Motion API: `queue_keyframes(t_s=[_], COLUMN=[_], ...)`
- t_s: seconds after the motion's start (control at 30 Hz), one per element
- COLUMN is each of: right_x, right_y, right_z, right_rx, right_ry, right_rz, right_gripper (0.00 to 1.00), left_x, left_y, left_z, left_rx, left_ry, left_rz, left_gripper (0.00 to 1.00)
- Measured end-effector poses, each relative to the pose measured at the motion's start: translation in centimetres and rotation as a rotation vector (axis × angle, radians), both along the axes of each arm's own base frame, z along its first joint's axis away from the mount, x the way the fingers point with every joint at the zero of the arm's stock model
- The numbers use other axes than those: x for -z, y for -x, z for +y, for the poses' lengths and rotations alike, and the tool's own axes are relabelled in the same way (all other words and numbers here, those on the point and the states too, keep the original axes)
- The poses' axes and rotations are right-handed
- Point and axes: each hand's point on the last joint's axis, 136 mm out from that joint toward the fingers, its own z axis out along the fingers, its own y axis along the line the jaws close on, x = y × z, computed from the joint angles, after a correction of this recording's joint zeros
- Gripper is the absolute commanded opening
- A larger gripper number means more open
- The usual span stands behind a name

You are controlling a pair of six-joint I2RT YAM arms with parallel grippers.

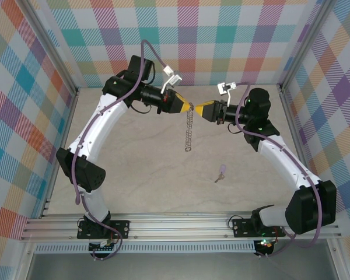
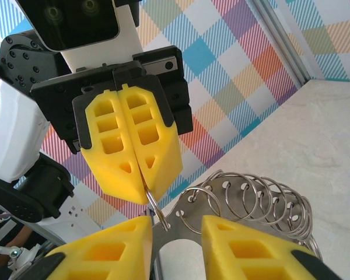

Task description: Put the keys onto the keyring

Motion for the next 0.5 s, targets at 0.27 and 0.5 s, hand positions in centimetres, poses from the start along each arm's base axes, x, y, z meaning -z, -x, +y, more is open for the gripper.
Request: queue_keyframes(t_s=[0.27,0.5], right_x=[-0.08,-0.57], right_y=[-0.02,0.41], right_z=[-0.02,0.49], right_rx=[0.012,-0.005], right_ry=[0.003,0.0], right_rz=[-0.003,-0.015], right_gripper=[0.21,0.28], left_x=[0.18,0.08], left_y=[0.08,-0.03], left_z=[-0.03,-0.17], left_rx=[0.006,0.011], left_ry=[-0.002,0.003], left_rz=[0.017,0.018], left_gripper=[0.0,0.0])
